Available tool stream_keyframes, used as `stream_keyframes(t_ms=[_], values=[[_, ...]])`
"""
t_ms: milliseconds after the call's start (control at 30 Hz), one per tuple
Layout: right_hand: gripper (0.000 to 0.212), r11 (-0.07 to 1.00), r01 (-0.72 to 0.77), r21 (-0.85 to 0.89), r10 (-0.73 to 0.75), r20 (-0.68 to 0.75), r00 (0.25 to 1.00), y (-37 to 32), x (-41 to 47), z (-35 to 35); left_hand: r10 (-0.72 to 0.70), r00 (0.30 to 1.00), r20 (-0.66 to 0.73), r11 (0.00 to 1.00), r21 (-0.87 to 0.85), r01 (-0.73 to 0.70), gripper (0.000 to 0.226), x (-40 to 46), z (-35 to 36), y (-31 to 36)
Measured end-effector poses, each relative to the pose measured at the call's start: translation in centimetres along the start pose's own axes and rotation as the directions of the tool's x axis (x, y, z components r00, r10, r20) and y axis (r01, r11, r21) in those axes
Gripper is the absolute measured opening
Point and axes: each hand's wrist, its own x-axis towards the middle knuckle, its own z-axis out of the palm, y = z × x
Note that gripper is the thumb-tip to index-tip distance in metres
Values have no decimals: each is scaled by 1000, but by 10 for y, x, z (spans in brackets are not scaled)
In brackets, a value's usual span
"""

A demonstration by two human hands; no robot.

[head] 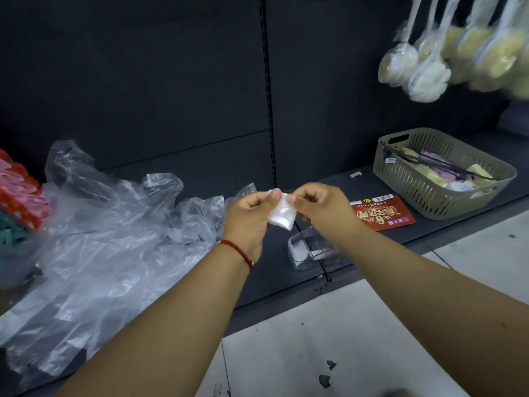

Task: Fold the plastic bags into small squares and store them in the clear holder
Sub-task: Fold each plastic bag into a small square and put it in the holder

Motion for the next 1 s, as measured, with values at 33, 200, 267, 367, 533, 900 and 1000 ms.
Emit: stream_keyframes(t_ms=[33,200,267,367,533,900,1000], values=[[17,998,-25,-59,27,44,999,7,8,-5,-6,1000,19,999,38,5,18,10,-2,-8],[16,935,-143,-325,152,3,988,51,46,-18,-68,995,67,955,293,46,26,54,-1,-59],[17,882,-215,-420,214,-50,976,78,57,-17,-121,988,99,912,405,71,39,60,-1,-80],[18,806,-332,-490,313,-124,942,124,67,-10,-265,955,131,852,496,168,50,63,1,-111],[35,668,-412,-619,378,-194,905,181,73,16,-432,890,145,825,463,325,52,65,8,-155],[24,499,-329,-802,219,-251,943,223,75,51,-418,901,114,838,432,334,58,66,7,-216],[27,471,-318,-823,209,-246,946,226,76,58,-383,916,119,851,431,300,58,65,7,-220]])
